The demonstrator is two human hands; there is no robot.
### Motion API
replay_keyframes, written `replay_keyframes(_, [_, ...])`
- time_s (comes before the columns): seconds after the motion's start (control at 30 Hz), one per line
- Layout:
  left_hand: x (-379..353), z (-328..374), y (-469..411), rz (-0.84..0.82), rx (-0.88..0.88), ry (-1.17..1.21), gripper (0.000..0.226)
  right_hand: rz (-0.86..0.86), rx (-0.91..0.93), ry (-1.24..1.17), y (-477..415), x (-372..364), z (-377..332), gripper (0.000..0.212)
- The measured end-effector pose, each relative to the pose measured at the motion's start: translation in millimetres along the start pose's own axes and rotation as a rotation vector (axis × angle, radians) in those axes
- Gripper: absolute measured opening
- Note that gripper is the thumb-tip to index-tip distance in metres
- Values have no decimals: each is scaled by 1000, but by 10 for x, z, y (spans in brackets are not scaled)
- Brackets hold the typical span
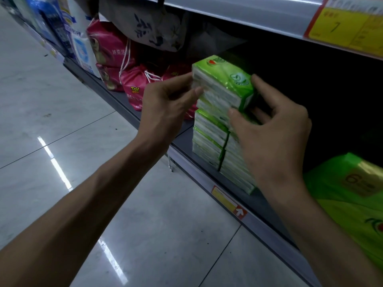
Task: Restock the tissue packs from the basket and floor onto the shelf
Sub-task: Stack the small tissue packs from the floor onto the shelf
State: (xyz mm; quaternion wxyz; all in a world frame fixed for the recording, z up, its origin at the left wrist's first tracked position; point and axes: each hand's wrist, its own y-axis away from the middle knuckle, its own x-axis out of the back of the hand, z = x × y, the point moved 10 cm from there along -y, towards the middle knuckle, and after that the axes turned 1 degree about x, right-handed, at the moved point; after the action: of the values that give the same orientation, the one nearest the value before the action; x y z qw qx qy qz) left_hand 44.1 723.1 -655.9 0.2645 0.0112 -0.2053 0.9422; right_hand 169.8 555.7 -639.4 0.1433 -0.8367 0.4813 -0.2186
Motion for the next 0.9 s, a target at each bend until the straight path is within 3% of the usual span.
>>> replay_keyframes(0.13, [-50,124,-155,-21,-52,74,34,-3,31,-23,-89,46,-46,59])
replay_keyframes(0.27, [-112,79,-277,6,-47,82,31,12,89,69,-228,54,-102,18])
replay_keyframes(0.33, [-136,-33,-316,25,-14,81,28,35,79,156,-299,45,-50,8])
replay_keyframes(0.43, [-168,-197,-328,47,22,42,28,12,37,225,-329,-42,63,13])
replay_keyframes(0.6, [-127,-363,-318,130,65,28,29,26,50,212,-282,-99,-4,45])
replay_keyframes(0.73, [-127,-428,-324,174,78,35,31,82,80,338,-283,-48,-88,47])
replay_keyframes(0.9, [-144,-431,-343,219,86,82,38,103,28,305,-307,-23,-57,43])
